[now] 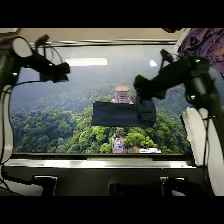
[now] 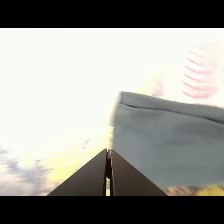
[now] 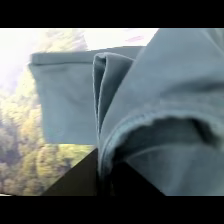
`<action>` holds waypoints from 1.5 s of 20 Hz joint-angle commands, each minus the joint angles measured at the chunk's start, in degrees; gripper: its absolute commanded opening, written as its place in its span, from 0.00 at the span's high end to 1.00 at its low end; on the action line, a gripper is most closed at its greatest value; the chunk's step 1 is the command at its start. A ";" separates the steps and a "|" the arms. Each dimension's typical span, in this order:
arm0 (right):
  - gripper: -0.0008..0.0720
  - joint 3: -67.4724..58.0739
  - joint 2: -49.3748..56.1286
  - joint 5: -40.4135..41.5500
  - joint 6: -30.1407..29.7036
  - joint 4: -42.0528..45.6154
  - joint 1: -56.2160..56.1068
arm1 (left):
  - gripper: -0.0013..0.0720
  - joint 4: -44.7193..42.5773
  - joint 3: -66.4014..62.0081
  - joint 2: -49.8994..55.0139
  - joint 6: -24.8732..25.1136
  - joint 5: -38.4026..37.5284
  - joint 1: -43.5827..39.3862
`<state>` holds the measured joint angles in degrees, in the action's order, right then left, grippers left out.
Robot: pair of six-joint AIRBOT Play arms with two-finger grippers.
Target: Fold the clothes and pants, and hang the long-sleeved shirts on hangers.
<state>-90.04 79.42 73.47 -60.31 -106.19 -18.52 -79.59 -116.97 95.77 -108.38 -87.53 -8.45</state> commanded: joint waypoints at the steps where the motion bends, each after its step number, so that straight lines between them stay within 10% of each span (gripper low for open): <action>1: 0.96 -0.07 4.31 -6.40 6.88 0.35 -7.69 | 0.96 -1.27 0.00 -2.89 0.42 -2.08 5.84; 13: 0.93 -0.07 14.71 -16.59 10.14 -6.69 -12.50 | 0.96 -1.31 1.84 -2.95 1.95 -2.01 8.55; 15: 0.73 -0.07 14.99 -20.06 7.96 -8.63 -12.50 | 0.96 -1.31 1.84 -2.95 1.95 -2.01 8.55; 17: 0.30 -0.20 14.86 -25.46 6.45 -11.56 -12.48 | 0.96 -1.31 1.84 -2.95 1.92 -2.01 8.55; 19: 0.28 -2.97 14.84 -27.10 2.82 -12.76 -12.33 | 0.96 -1.31 1.84 -2.95 1.90 -2.01 8.55; 24: 0.24 -15.87 14.62 -12.66 -0.68 -12.72 -3.61 | 0.96 -1.31 1.84 -2.97 1.90 -2.01 8.55; 30: 0.23 -19.69 11.37 10.03 -20.65 -13.27 22.45 | 0.96 -1.31 1.81 -3.15 1.90 -2.03 9.25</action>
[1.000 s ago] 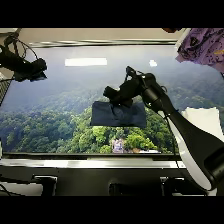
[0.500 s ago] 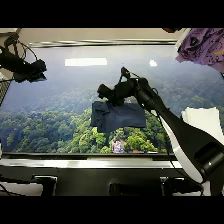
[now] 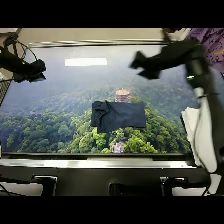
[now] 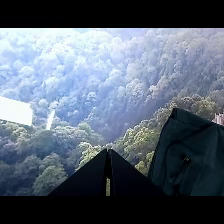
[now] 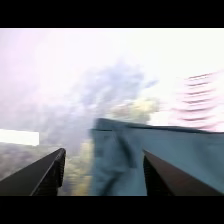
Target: Fold the clothes and pants, and hang the long-sleeved shirts on hangers.
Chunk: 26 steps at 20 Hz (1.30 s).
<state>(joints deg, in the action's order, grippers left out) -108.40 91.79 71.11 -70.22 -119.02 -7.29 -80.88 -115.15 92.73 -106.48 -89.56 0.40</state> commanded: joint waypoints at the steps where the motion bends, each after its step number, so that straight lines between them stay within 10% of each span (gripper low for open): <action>1: 0.23 0.07 -1.03 14.40 -14.32 -0.90 15.47 | 0.96 0.00 0.00 -0.17 0.00 0.00 0.72; 11: 0.23 43.32 0.61 0.74 -39.10 -22.82 24.74 | 0.96 0.04 0.00 -0.24 0.17 -0.02 1.73; 19: 0.29 46.51 7.28 -7.74 -44.02 -26.16 16.35 | 0.96 0.04 0.00 -0.22 0.17 0.00 1.73; 22: 0.54 46.49 7.32 -9.73 -44.02 -26.71 13.46 | 0.96 0.04 0.00 -0.22 0.17 0.00 1.73; 24: 0.95 45.66 7.19 -7.98 -44.00 -28.04 12.72 | 0.96 0.04 0.02 -0.22 0.17 0.00 1.73; 26: 0.96 41.57 6.27 -5.97 -42.91 -28.30 13.14 | 0.96 0.04 0.00 -0.22 0.17 0.00 1.73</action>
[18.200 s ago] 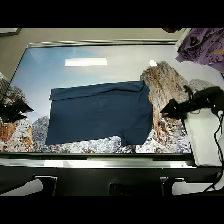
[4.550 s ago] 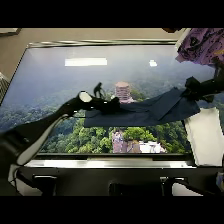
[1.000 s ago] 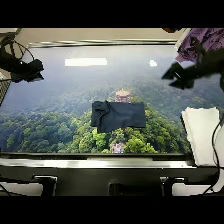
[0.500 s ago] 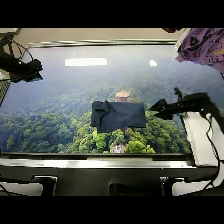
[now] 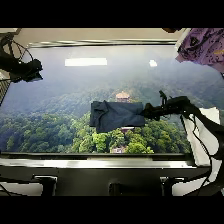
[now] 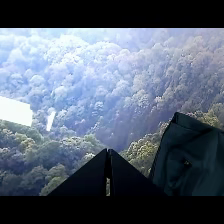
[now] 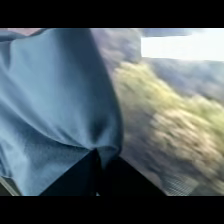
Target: Fold the clothes and pants, and hang the long-sleeved shirts on hangers.
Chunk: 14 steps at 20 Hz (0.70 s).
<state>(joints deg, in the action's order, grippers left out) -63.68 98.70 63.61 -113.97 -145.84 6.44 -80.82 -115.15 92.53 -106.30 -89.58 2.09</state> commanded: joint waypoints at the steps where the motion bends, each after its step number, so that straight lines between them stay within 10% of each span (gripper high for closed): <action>1: 0.96 -6.40 -1.25 1.57 3.13 -0.96 -0.13 | 0.96 -0.02 0.00 -0.02 0.00 0.00 0.04; 14: 0.96 -40.48 -1.57 0.50 29.40 8.79 14.71 | 0.96 -0.02 0.02 -0.02 -0.02 0.00 0.04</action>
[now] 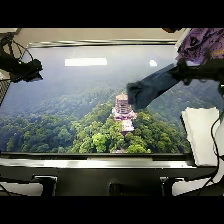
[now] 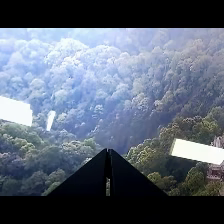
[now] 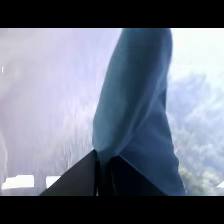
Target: Fold the clothes and pants, and hang the long-sleeved shirts on hangers.
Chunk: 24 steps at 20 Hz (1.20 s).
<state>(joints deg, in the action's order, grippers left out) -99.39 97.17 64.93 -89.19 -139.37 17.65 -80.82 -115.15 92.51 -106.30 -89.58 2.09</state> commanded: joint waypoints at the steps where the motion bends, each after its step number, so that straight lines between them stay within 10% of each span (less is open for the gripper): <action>1: 0.96 -5.77 -0.04 -1.42 6.19 2.40 5.01 | 0.96 -0.02 0.02 0.00 -0.07 0.00 0.04; 15: 0.96 -9.22 -9.88 -1.07 37.11 34.64 15.74 | 0.96 1.25 0.02 0.00 -0.22 -0.04 -0.02; 24: 0.96 -9.22 -14.64 11.98 43.71 41.55 15.74 | 0.96 1.31 0.02 0.02 -0.20 -0.07 -0.02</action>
<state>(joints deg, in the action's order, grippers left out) -108.55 83.88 72.51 -48.12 -100.05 33.34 -79.57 -115.15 92.51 -106.52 -89.65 2.09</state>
